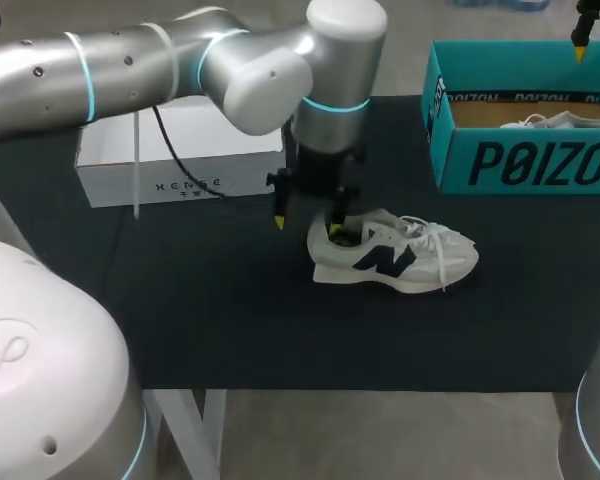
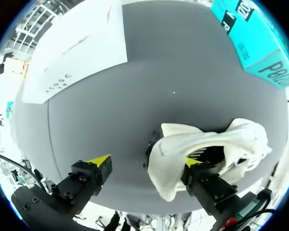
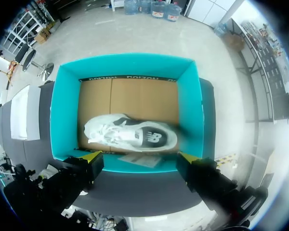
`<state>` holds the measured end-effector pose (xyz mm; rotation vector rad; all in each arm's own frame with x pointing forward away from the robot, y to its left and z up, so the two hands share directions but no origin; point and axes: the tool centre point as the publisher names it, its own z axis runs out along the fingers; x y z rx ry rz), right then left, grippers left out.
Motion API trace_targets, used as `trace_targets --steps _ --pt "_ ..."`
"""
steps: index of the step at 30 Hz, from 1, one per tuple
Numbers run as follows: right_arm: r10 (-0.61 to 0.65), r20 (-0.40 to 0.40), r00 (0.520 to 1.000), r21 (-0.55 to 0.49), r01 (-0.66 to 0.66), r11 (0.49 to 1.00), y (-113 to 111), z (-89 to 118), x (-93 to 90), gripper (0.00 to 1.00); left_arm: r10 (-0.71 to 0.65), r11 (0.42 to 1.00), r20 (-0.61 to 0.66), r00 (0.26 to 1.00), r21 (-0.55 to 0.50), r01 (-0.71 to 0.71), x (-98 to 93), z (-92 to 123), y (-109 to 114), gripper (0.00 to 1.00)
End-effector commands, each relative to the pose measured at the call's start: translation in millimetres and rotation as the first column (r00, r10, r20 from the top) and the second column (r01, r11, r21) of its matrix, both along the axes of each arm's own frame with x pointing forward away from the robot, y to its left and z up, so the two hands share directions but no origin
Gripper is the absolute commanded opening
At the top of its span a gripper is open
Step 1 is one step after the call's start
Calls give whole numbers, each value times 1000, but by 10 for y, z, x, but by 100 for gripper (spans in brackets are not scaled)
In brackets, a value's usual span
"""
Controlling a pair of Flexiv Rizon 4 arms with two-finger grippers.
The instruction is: Take the shoe out of the shoebox, open the shoe tongue, remove and reinsert the insole, then place the shoe into the shoebox
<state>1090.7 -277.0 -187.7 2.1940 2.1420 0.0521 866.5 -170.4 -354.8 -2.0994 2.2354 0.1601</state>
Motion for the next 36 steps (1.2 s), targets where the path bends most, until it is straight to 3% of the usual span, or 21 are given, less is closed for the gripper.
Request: trace_targets --steps 1,5,6,10,11,12,13,15,31,32,34,35,36 --pt "0 1 1000 0 0 1000 -3 -5 0 100 -53 998 69 996 -11 54 -86 406 178 100" --pt "0 1 1000 0 0 1000 -3 -5 0 100 -207 967 63 976 -139 214 38 632 315 100" --pt "0 1 1000 0 0 1000 -3 -5 0 100 -306 921 78 949 -228 316 68 700 349 100" --pt "0 1 1000 0 0 1000 -3 -5 0 100 -624 625 159 765 -486 611 176 918 565 100" --pt "0 1 1000 0 0 1000 -3 -5 0 100 -732 486 170 660 -548 681 183 974 612 100" --pt "0 1 1000 0 0 1000 -3 -5 0 100 -757 455 203 621 -518 724 190 1031 651 100" --pt "0 1 1000 0 0 1000 -3 -5 0 100 -840 336 197 506 -544 769 202 1097 676 100" --pt "0 1 1000 0 0 1000 -3 -5 0 100 -918 186 206 338 -530 827 204 1221 711 100" --pt "0 1 1000 0 0 1000 -3 -5 0 100 -918 186 206 338 -530 827 204 1221 711 100" --pt "0 1 1000 0 0 1000 -3 -5 0 100 -934 101 262 243 -460 882 207 1267 670 100" --pt "0 1 1000 0 0 1000 -3 -5 0 100 -879 -20 449 161 -373 928 188 1334 618 100" --pt "0 1 1000 0 0 1000 -3 -5 0 100 -884 -52 454 113 -336 940 177 1341 602 100" --pt "0 1 1000 0 0 1000 -3 -5 0 100 -886 -47 455 94 -288 957 167 1341 596 100"
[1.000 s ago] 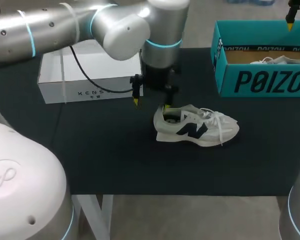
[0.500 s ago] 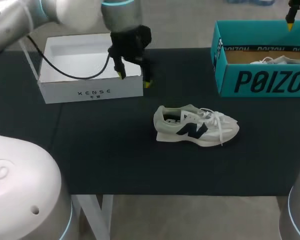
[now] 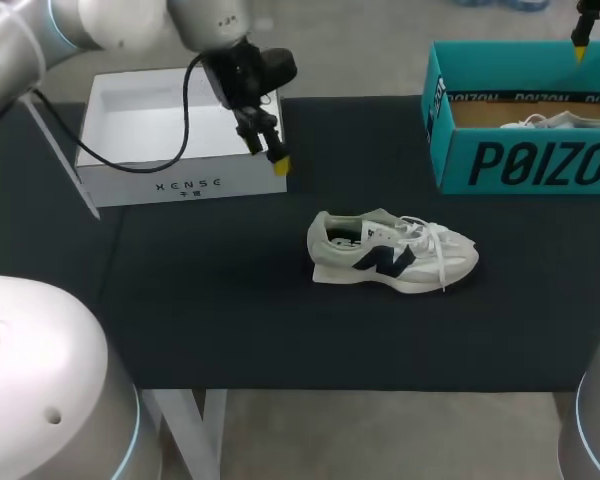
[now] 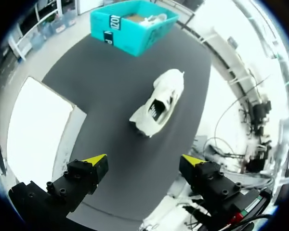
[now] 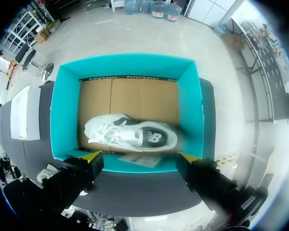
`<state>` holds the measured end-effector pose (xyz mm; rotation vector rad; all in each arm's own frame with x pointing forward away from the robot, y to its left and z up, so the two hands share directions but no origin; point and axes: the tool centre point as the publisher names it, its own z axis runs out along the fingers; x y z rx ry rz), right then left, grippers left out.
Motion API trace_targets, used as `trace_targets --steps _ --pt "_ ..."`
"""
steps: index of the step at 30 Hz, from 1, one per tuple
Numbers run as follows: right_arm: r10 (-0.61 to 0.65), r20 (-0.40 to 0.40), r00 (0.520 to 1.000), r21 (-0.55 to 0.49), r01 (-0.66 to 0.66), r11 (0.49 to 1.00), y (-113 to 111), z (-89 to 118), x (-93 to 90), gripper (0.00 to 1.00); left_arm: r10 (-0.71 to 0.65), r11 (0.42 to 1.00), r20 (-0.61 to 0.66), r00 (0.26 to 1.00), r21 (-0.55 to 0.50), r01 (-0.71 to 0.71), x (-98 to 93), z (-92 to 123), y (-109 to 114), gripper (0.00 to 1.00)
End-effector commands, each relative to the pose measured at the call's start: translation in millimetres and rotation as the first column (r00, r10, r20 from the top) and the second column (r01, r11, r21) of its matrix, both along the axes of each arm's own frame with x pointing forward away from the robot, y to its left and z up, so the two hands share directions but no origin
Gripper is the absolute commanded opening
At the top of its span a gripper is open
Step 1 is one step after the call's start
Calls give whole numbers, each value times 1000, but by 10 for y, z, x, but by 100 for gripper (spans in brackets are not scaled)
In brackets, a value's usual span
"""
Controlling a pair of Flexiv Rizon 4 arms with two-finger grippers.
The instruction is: Take the shoe out of the shoebox, open the shoe tongue, remove and reinsert the insole, then place the shoe into the shoebox
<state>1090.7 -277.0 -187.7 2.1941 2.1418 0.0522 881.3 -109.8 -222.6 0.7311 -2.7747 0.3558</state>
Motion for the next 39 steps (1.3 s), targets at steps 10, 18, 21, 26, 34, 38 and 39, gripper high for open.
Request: trace_targets --steps 10,18,21,26,34,38,39 --pt "0 1 1000 0 0 1000 -3 -5 0 100 -469 754 526 709 -179 632 -145 119 -103 100" --pt "0 1 1000 0 0 1000 -3 -5 0 100 -469 754 526 709 -179 632 -145 119 -103 100" --pt "0 1 1000 0 0 1000 -3 -5 0 100 -469 754 526 709 -179 632 -145 119 -103 100" --pt "0 1 1000 0 0 1000 -3 -5 0 100 -438 721 707 555 -92 686 -160 -19 -198 100" --pt "0 1 1000 0 0 1000 -3 -5 0 100 -438 726 723 534 -66 685 -233 -408 -233 100" --pt "0 1 1000 0 0 1000 -3 -5 0 100 -339 786 674 657 -182 591 -212 -577 -239 100" --pt "0 1 1000 0 0 1000 -3 -5 0 100 -303 800 658 689 -218 560 -192 -608 -237 100"
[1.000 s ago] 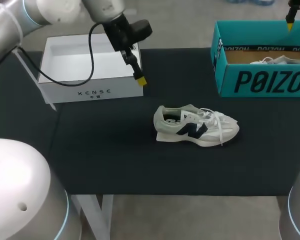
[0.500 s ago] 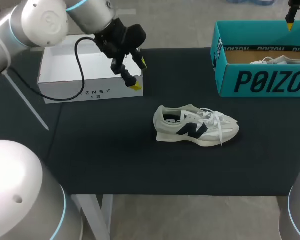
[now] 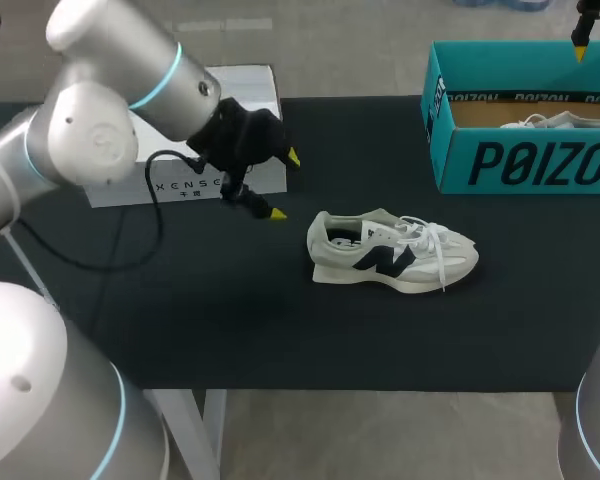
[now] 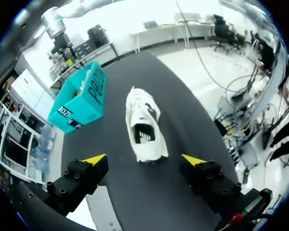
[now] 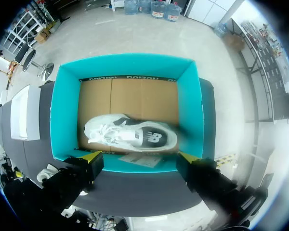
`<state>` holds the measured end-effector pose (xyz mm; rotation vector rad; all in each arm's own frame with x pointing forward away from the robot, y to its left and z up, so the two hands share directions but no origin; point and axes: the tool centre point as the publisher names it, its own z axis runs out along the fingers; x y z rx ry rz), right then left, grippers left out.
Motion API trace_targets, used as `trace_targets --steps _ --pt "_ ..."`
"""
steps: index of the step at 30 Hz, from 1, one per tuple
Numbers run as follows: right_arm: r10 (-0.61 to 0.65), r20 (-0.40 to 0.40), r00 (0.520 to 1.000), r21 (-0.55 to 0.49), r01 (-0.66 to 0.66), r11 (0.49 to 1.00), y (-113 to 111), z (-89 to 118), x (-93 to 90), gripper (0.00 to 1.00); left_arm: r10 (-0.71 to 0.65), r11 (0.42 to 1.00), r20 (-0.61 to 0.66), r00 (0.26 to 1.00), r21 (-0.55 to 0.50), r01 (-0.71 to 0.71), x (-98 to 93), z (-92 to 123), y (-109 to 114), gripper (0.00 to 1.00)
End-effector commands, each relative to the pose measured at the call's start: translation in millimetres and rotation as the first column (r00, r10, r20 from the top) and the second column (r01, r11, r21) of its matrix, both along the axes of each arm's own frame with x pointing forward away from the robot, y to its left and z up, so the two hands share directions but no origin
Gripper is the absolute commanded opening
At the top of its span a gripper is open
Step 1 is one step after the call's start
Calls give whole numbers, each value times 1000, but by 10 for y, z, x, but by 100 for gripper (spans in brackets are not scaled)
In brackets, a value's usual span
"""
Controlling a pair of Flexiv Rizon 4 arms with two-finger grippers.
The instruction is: Take the shoe out of the shoebox, open the shoe tongue, remove and reinsert the insole, then place the shoe into the shoebox
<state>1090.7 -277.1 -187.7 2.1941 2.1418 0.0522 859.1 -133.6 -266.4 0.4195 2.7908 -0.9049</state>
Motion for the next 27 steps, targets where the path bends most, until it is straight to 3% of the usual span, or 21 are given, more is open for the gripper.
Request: trace_targets --steps 1,8,14,21,27 --pt "0 1 1000 0 0 1000 -2 -5 0 100 146 980 -63 987 -125 -153 39 -184 -1 100" --pt "0 1 1000 0 0 1000 -2 -5 0 100 142 975 -142 980 -152 -164 -4 -268 -60 100" --pt "0 1 1000 0 0 1000 -2 -5 0 100 71 982 -168 983 -159 -99 -59 -540 -150 100" --pt "0 1 1000 0 0 1000 -2 -5 0 100 113 952 -252 961 -249 -178 38 -802 -229 100" --pt "0 1 1000 0 0 1000 -2 -5 0 100 66 951 -289 955 -271 -148 13 -953 -305 100"
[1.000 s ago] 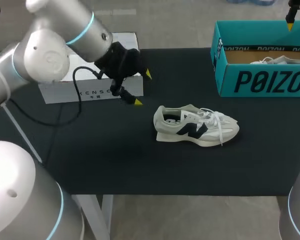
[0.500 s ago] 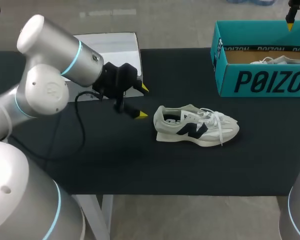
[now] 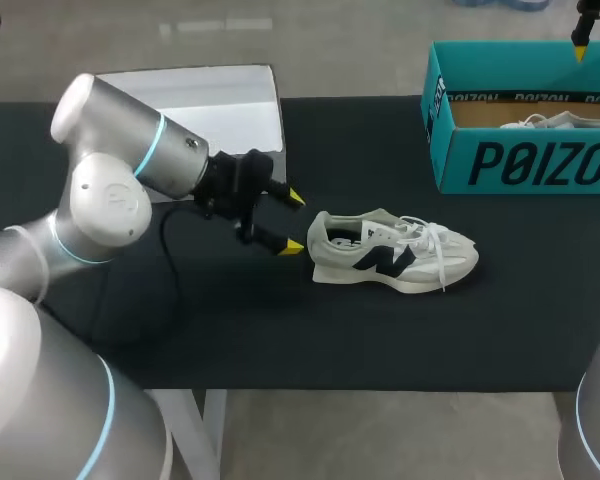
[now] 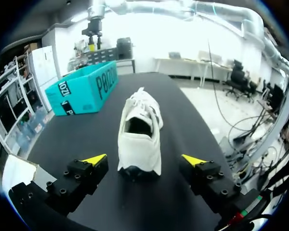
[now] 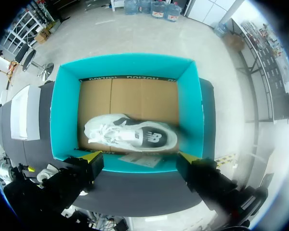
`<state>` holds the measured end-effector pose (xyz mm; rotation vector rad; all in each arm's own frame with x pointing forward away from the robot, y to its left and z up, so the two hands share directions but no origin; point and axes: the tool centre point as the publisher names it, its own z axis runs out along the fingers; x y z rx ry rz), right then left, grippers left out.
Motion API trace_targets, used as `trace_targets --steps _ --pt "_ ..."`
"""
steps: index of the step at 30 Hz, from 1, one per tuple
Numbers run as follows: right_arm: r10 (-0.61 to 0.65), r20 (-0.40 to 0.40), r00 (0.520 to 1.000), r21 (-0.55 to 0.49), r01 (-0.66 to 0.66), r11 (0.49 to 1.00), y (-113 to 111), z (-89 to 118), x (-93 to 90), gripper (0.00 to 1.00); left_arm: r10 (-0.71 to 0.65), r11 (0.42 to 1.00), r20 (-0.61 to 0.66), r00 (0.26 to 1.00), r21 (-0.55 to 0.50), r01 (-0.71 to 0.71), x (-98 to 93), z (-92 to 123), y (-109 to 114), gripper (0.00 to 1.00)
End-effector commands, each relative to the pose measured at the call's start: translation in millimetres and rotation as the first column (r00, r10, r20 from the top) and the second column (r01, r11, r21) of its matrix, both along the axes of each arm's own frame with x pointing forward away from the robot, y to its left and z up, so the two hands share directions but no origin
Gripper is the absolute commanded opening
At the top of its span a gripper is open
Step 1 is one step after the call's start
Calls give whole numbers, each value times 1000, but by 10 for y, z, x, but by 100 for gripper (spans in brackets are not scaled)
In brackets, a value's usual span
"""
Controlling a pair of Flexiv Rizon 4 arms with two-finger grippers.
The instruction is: Take the shoe out of the shoebox, open the shoe tongue, remove and reinsert the insole, then place the shoe into the shoebox
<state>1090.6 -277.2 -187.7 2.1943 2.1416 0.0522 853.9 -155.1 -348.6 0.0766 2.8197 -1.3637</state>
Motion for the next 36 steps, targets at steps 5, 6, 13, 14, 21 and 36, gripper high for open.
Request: trace_targets --steps 5,6,13,14,21,36 --pt "0 1 1000 0 0 1000 -1 -5 0 100 -24 1000 -26 999 -17 23 61 -295 -125 100" --pt "0 1 1000 0 0 1000 -1 -5 0 100 -18 1000 -29 999 -24 17 74 -322 -138 100" --pt "0 1 1000 0 0 1000 -1 -5 0 100 -14 999 -43 999 -43 12 157 -405 -266 100" --pt "0 1 1000 0 0 1000 -1 -5 0 100 -14 999 -44 999 -43 12 162 -419 -286 100" --pt "0 1 1000 0 0 1000 -1 -5 0 100 -57 997 -71 996 -59 53 105 -492 -404 100" --pt "0 1 1000 0 0 1000 -1 -5 0 100 24 1000 -49 999 -19 -25 23 -759 -483 100"
